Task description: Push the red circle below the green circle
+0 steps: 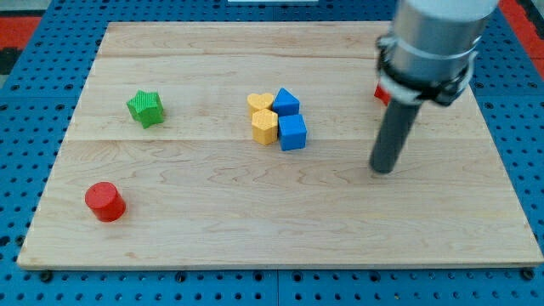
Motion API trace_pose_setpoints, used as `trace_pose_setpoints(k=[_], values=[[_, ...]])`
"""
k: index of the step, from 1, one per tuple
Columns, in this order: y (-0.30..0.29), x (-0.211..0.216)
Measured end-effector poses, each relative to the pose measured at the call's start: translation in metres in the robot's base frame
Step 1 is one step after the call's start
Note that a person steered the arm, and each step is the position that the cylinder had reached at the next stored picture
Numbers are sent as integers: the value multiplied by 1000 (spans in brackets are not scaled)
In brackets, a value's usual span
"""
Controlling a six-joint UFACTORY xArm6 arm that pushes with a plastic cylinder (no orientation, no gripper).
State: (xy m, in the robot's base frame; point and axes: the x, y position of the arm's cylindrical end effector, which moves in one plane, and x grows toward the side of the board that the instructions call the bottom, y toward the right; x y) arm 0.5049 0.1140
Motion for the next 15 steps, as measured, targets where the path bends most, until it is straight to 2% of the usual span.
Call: trace_pose_setpoints(k=[3, 4, 5, 6, 8, 10, 11, 12, 15], values=[[-209, 14], [-222, 14], [-233, -17], [-236, -22], [-383, -26], [-384, 26], [-384, 30], [-388, 62], [-384, 59]])
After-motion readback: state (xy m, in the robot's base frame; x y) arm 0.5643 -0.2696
